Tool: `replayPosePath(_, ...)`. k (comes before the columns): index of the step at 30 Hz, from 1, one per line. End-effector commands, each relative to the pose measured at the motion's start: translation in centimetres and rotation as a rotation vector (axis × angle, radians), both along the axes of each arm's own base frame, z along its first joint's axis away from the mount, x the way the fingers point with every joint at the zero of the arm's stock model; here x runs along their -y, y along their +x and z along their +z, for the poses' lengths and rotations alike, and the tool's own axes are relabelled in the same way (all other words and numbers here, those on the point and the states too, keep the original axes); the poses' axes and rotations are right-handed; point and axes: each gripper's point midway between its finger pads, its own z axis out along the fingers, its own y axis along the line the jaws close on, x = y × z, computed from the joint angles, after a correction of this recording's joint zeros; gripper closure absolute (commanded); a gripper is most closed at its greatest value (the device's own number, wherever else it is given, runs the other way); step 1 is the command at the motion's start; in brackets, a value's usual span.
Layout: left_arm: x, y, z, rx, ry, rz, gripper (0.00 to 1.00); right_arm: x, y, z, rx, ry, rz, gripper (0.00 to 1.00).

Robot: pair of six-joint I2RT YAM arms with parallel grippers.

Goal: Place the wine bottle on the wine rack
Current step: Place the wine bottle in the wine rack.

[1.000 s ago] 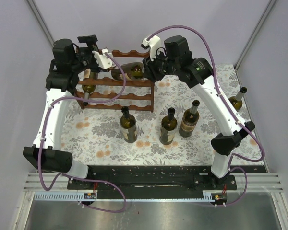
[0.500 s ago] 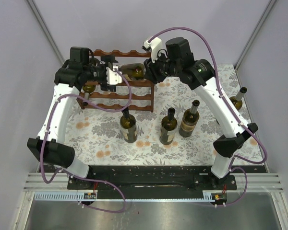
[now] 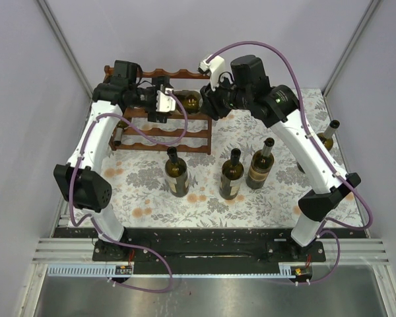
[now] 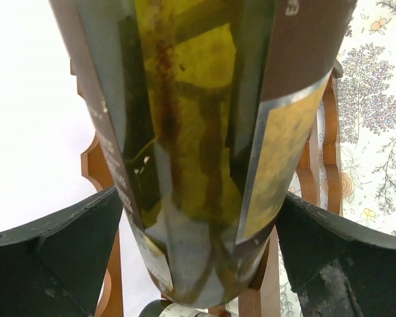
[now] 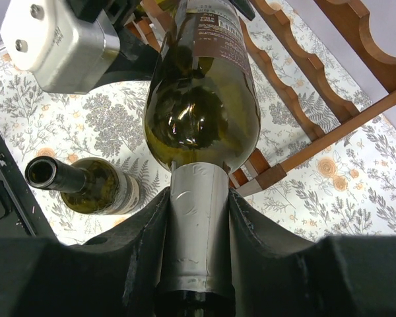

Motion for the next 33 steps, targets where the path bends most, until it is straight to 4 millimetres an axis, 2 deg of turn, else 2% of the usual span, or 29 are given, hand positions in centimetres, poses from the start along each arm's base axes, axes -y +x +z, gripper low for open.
replayPosePath(1,1.6,-0.1,1.3,0.048,-0.029,-0.075,0.01,-0.3,-2.1,4.5,0.097,0.100,0.070,1.00)
replayPosePath(5,2.0,0.1,0.1,0.036,-0.016,-0.079,0.03,-0.2,-2.3,4.1,0.091,0.095,0.071,1.00)
replayPosePath(8,2.0,0.5,-0.2,0.031,-0.012,-0.071,0.17,-0.2,-2.4,3.8,0.086,0.089,0.076,1.00)
replayPosePath(10,2.0,0.4,-0.2,0.031,-0.009,-0.068,0.37,0.0,-2.4,3.7,0.088,0.086,0.074,1.00)
replayPosePath(11,2.0,0.4,-0.1,0.037,-0.009,-0.069,0.49,0.0,-2.5,3.6,0.086,0.083,0.076,1.00)
replayPosePath(12,1.9,0.2,0.0,0.044,-0.007,-0.071,0.67,0.1,-2.5,3.6,0.087,0.083,0.077,1.00)
replayPosePath(13,1.8,0.2,0.0,0.046,-0.005,-0.069,0.78,0.1,-2.5,3.5,0.086,0.079,0.076,1.00)
replayPosePath(16,1.7,0.1,0.6,0.065,-0.001,-0.070,0.97,0.3,-2.6,3.3,0.085,0.071,0.075,1.00)
replayPosePath(20,1.6,0.5,2.1,0.125,-0.003,-0.055,1.00,0.3,-2.9,2.7,0.071,0.056,0.083,0.98)
replayPosePath(27,1.3,0.8,3.9,0.263,0.074,-0.064,1.00,0.4,-3.4,1.7,0.040,0.029,0.104,0.55)
replayPosePath(33,1.3,1.0,5.5,0.394,0.168,-0.077,1.00,0.7,-3.3,0.5,0.019,-0.001,0.098,0.41)
